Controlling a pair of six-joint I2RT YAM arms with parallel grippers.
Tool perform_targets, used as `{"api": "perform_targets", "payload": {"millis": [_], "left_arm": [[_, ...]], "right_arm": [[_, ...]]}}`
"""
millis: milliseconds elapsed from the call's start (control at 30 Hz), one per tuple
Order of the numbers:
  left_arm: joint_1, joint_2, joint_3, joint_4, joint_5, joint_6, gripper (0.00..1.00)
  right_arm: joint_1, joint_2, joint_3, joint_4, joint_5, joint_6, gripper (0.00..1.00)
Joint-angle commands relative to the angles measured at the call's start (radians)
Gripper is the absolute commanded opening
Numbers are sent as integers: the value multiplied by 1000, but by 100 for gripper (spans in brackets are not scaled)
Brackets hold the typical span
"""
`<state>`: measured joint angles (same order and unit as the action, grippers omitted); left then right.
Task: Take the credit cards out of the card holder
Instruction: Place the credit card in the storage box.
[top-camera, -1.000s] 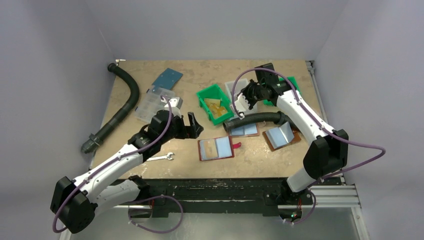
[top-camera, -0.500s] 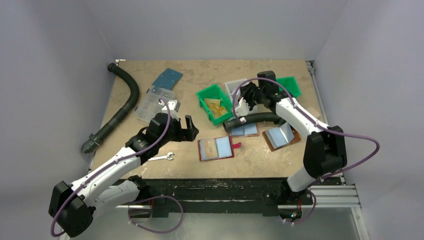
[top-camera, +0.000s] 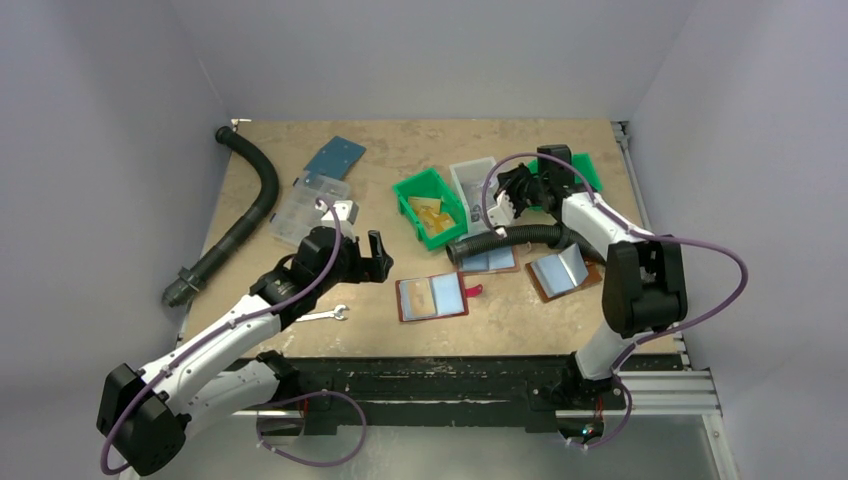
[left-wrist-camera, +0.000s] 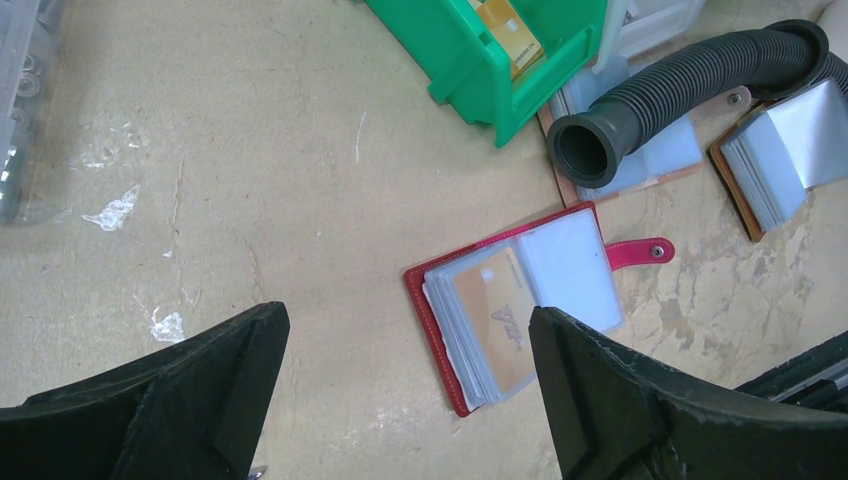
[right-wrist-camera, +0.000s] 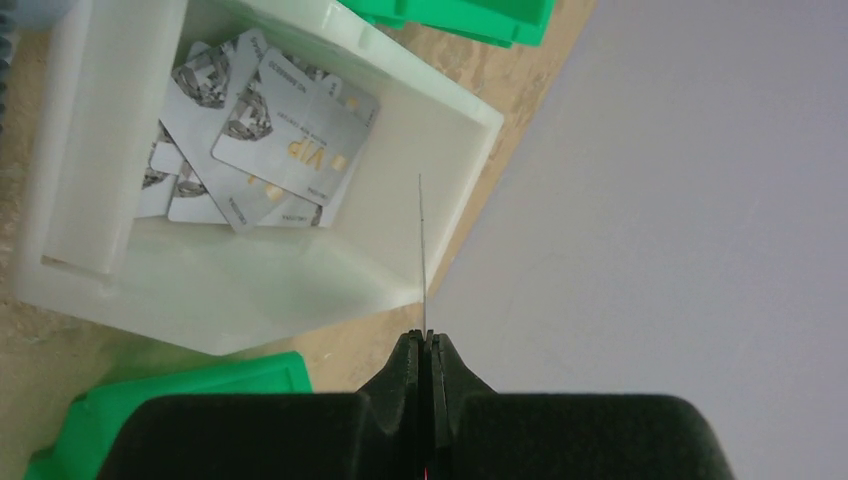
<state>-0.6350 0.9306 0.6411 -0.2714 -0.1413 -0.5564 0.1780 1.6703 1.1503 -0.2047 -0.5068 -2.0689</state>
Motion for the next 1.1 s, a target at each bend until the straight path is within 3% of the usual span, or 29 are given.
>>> {"api": "perform_targets", "payload": {"millis": [0,367,433,567,633,900,1067], "left_arm": [[9,7,-4,25,-14,1,100],[9,-8,-18,20,-20,-14,100],[10,-5,-17,20,-18,-16,100],[10,-6,-18,19,-20,-19,100],[10,-11,-17,15,-21,-19,100],[10,-33,-5,6,-15,-22,100],[10,-61,-10,13,10,-32,100]], "right_arm": [[6,27,-17,-5,-76,-443,0],[8,100,-8,3,-84,-523,4],[8,111,0,0,-86,-536,12],[14,124,6,-5,-94,-553,44],[14,122,7,-8,-97,-556,54],[11,50,22,-26,-72,-472,63],[10,-45,41,-102,-29,-332,71]]}}
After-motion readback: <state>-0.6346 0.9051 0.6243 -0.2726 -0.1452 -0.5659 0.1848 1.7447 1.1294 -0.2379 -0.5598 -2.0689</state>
